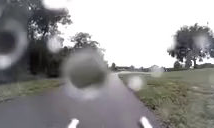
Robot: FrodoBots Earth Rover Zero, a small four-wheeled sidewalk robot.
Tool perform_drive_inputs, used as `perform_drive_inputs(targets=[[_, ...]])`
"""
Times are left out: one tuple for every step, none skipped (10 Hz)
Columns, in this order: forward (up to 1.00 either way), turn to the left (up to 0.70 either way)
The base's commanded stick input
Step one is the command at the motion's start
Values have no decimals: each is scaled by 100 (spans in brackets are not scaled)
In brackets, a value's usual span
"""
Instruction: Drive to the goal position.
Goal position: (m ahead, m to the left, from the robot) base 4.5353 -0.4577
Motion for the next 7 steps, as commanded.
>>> perform_drive_inputs(targets=[[70,0],[70,0],[70,0],[70,0],[70,0],[70,0],[70,0]])
